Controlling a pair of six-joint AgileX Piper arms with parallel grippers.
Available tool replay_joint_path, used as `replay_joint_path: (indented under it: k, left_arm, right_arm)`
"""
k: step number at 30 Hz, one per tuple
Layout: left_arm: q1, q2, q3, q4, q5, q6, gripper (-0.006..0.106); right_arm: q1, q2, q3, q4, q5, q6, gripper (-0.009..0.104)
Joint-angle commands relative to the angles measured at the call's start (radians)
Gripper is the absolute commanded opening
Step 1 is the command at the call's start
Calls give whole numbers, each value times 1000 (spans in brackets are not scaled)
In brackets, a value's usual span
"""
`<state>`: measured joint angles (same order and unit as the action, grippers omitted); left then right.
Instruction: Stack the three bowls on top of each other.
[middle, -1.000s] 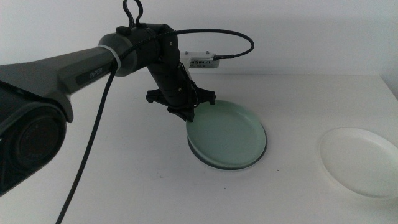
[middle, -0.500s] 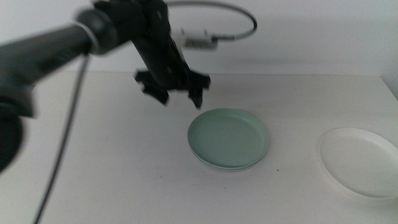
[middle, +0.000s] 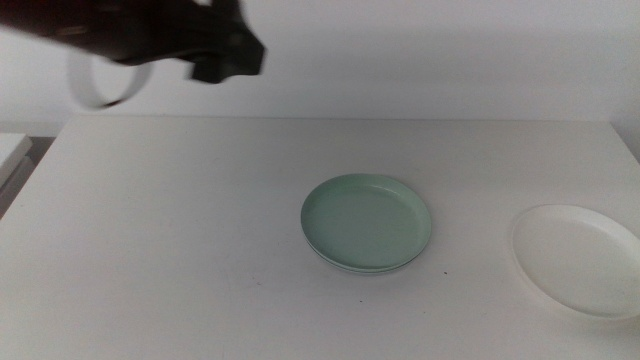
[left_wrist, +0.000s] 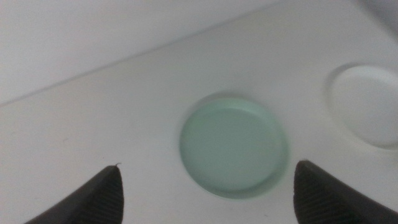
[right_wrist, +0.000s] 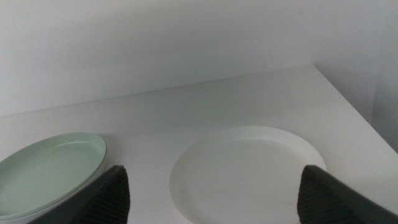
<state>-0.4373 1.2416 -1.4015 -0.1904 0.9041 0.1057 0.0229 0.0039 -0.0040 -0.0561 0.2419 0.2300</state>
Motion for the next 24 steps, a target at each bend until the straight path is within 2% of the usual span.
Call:
replay_joint_path:
  k: [1,8,24]
  left_arm:
    - [-1,-108,55,-34,-9,22,94]
    - [-1,-266,59,-54,77,37,94]
    - [-1,-280,59,0,79,37,94]
  right_arm:
    - [-5,-4,4,-5,-10,-2,93]
    - [-5,-4,4,-5,-10,-2,93]
    - [-5,-4,4,-5,-10,-2,93]
